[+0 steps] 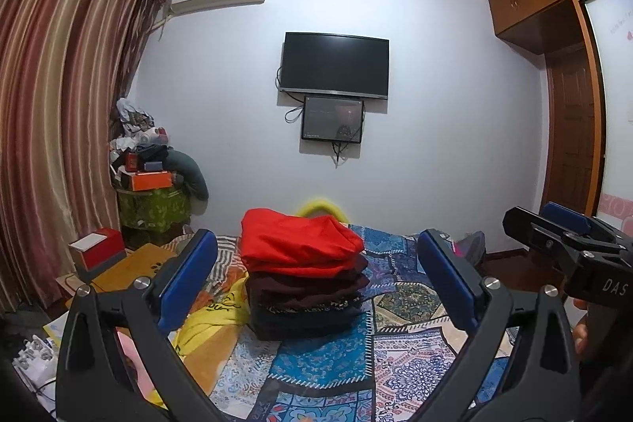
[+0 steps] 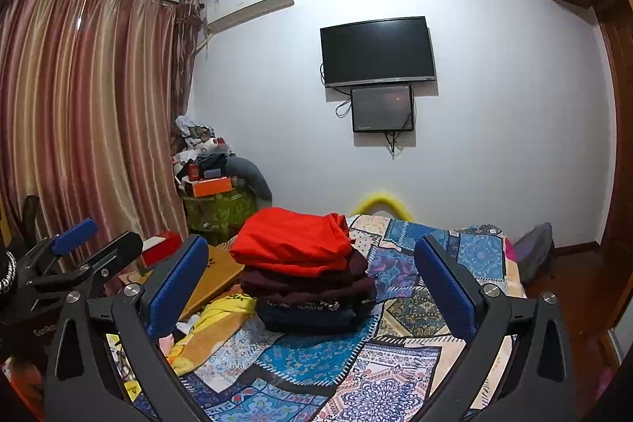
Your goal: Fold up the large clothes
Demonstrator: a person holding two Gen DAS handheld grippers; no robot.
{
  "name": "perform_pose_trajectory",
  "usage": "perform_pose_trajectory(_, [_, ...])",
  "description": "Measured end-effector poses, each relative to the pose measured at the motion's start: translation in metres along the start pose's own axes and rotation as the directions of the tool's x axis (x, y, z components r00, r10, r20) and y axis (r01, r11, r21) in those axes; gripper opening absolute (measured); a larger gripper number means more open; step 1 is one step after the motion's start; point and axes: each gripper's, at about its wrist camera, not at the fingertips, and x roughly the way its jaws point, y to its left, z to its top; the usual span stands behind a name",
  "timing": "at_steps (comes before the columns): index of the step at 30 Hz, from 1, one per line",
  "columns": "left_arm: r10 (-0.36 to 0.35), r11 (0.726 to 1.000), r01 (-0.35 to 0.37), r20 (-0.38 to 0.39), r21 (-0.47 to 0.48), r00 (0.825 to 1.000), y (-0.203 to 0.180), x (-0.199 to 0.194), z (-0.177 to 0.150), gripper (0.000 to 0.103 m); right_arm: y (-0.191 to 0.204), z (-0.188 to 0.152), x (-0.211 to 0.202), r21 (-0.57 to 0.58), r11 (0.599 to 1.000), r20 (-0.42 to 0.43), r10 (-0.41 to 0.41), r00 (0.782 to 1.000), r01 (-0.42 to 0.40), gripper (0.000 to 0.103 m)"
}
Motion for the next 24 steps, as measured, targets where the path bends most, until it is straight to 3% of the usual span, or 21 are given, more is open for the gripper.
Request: perform_pose_trajectory(24, [-0.037, 0.999, 0.037, 0.007, 0.02, 0.999, -0.0032, -0.0027, -0.0014, 0.102, 0.0007, -0.0003, -0.0002, -0.005, 1.0, -0.003, -0.012, 1.0, 0.012, 0.103])
